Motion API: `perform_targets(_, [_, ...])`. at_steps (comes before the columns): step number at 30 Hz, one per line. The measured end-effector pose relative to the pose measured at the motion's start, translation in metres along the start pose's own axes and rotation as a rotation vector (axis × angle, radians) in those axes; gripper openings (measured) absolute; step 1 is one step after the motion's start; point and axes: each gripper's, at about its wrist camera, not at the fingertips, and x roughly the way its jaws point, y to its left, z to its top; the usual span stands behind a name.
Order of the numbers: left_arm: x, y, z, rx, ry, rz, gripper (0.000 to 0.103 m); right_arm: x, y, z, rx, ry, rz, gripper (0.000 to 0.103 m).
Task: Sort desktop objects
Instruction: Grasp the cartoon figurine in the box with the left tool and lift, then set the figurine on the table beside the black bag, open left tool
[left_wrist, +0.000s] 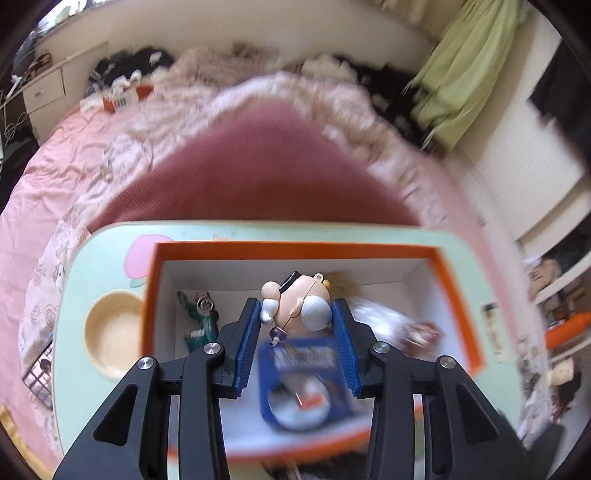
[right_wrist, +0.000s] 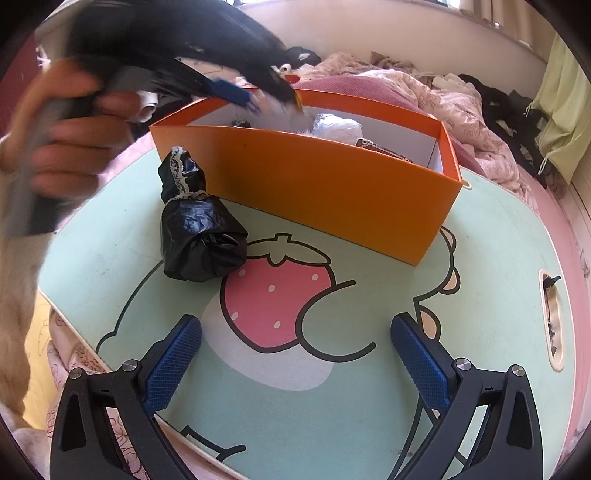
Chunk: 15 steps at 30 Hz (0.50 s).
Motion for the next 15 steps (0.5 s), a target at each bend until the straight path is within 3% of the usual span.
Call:
perform_targets(3, [-0.039, 0.001, -0.022, 0.005, -0.081, -0.047, 0.041, 0.000, 0.000, 0.000, 0.000, 0.000, 0.000, 0.102])
perform_targets(6, [-0.058, 0.005, -0.055, 0.017, -0.100, -0.008, 0.041, 0.000, 0.000, 0.000, 0.003, 0.000, -0.001, 0.103])
perform_targets(9, [-0.054, 0.016, -0.083, -0.006, -0.089, 0.041, 0.041, 0.000, 0.000, 0.000, 0.003, 0.000, -0.002, 0.103])
perform_targets(15, [-0.022, 0.020, -0.109, -0.045, -0.048, 0.046, 0.041, -0.001, -0.001, -0.001, 0.005, -0.001, -0.003, 0.103])
